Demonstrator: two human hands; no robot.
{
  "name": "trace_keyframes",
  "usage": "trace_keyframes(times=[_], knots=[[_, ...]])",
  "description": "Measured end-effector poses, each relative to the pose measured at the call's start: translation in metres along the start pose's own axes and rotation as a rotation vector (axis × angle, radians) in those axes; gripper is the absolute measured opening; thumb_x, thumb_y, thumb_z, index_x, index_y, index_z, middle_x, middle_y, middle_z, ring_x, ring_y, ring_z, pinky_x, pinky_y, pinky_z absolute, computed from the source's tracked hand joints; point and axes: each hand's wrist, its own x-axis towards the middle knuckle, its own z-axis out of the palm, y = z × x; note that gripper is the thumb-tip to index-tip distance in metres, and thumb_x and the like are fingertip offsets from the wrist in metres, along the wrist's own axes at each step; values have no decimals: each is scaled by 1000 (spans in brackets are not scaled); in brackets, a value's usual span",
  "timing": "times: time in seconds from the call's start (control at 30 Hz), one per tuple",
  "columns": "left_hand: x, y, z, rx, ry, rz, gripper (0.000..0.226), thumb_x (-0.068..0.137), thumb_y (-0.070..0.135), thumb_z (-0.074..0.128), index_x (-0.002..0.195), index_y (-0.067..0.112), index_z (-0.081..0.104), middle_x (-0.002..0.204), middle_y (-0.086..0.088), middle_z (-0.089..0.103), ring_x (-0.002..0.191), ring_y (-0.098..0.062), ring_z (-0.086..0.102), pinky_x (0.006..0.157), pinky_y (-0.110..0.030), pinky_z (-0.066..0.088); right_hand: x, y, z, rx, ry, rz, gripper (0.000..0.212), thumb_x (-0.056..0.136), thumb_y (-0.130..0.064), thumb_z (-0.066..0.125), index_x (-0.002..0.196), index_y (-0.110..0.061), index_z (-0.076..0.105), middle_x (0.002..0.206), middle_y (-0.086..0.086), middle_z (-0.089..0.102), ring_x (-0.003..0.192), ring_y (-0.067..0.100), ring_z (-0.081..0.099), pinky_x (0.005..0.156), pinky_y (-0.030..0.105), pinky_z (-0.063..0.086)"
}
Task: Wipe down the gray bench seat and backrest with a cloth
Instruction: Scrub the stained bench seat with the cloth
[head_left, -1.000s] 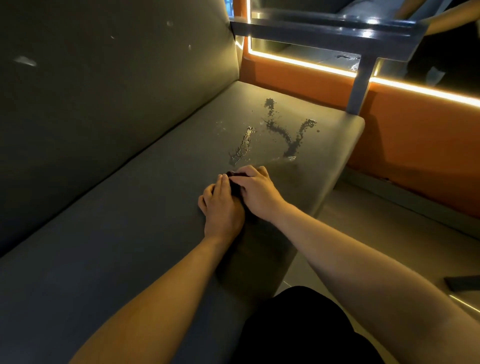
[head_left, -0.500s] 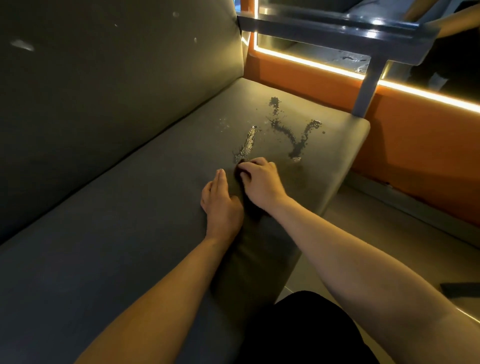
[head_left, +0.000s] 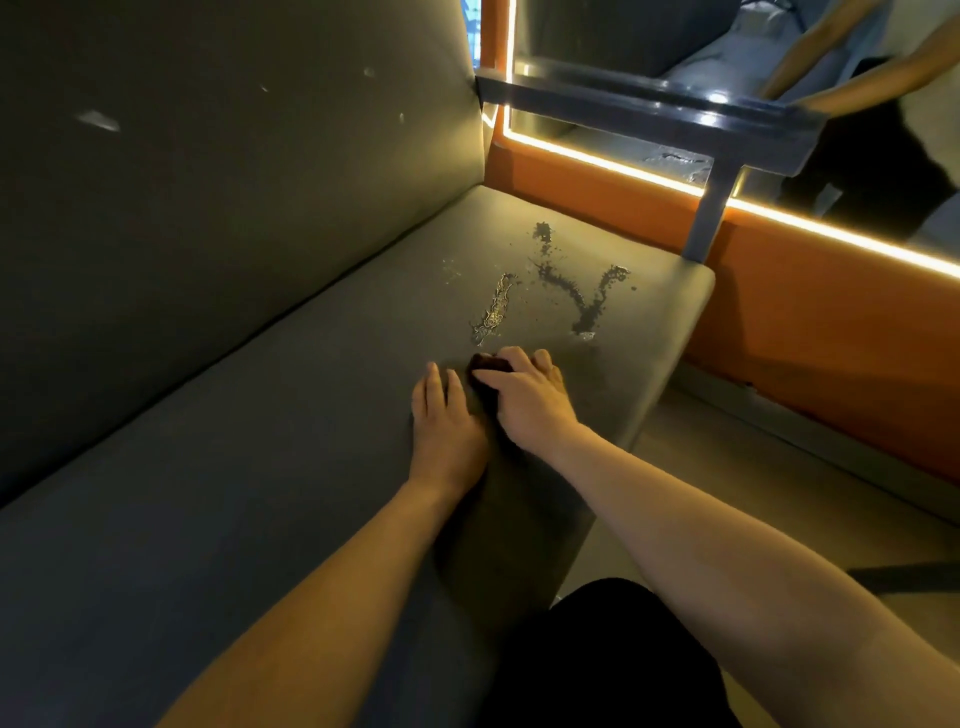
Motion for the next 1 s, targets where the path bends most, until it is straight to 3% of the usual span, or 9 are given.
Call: trace_keyframes(times=[0.1, 0.23, 0.3, 0.5, 0.6, 0.7, 0.83, 0.9, 1.0], knots=[[-7, 0, -2, 51, 3, 35, 58, 106, 19, 29, 159, 1, 17, 169, -17, 2, 154, -32, 0, 127, -42, 5, -10, 37, -14, -39, 93, 237, 48, 99, -15, 48, 142, -37, 55, 151, 1, 36, 132, 34, 27, 114, 46, 24], [-11, 5, 3, 27, 2, 44, 57, 106, 22, 27, 160, 8, 19, 170, -6, -4, 154, -28, -3, 127, -45, 11, -10, 44, -15, -44, 145, 436, 46, 96, -15, 47, 139, -29, 56, 147, 7, 34, 129, 37, 29, 113, 48, 27], [-13, 6, 5, 15, 10, 38, 57, 106, 22, 28, 160, 9, 18, 169, -5, -5, 154, -28, -3, 125, -45, 12, -4, 23, -9, -9, 145, 408, 41, 97, -17, 47, 136, -27, 58, 145, 8, 38, 127, 37, 32, 110, 47, 30], [-16, 5, 1, -42, 120, 107, 63, 107, 26, 46, 160, 7, 17, 168, -13, 12, 155, -27, 6, 126, -45, 16, 3, -26, 14, 99, 18, -18, 36, 103, -23, 43, 129, -30, 67, 147, -3, 47, 127, 28, 34, 110, 41, 31], [-12, -1, 2, -160, 115, 94, 55, 108, 16, 35, 161, 13, 20, 168, -6, 13, 154, -20, 8, 119, -28, 11, -9, -2, 13, 38, 61, -99, 40, 101, -16, 47, 133, -32, 66, 151, -4, 44, 127, 29, 32, 111, 44, 32], [-15, -3, 2, -122, 120, 163, 61, 102, 3, 38, 160, 11, 23, 168, -4, 17, 153, -15, 10, 114, -17, 5, -20, 22, 7, 21, 161, 77, 42, 100, -13, 51, 136, -31, 63, 149, -2, 44, 128, 33, 32, 110, 44, 31], [-22, -4, -1, -121, 101, 215, 59, 102, 6, 43, 159, 13, 28, 166, -3, 23, 152, -14, 14, 115, -17, 8, -35, 22, 1, 42, 203, 333, 53, 100, -11, 49, 148, -31, 48, 150, 2, 38, 129, 34, 30, 112, 45, 29], [-27, -1, -4, -117, 94, 261, 56, 104, 13, 47, 157, 17, 32, 164, -1, 27, 151, -14, 18, 116, -21, 13, -44, 17, -1, 205, 206, 339, 57, 100, -6, 46, 151, -31, 44, 154, 2, 35, 130, 33, 29, 114, 42, 27], [-38, 13, -7, -214, 27, 255, 45, 106, 27, 48, 151, 22, 42, 153, 1, 42, 142, -15, 35, 115, -29, 30, -64, 7, -11, 724, 261, 300, 50, 104, -9, 50, 148, -32, 51, 150, -1, 41, 135, 27, 36, 115, 36, 32]])
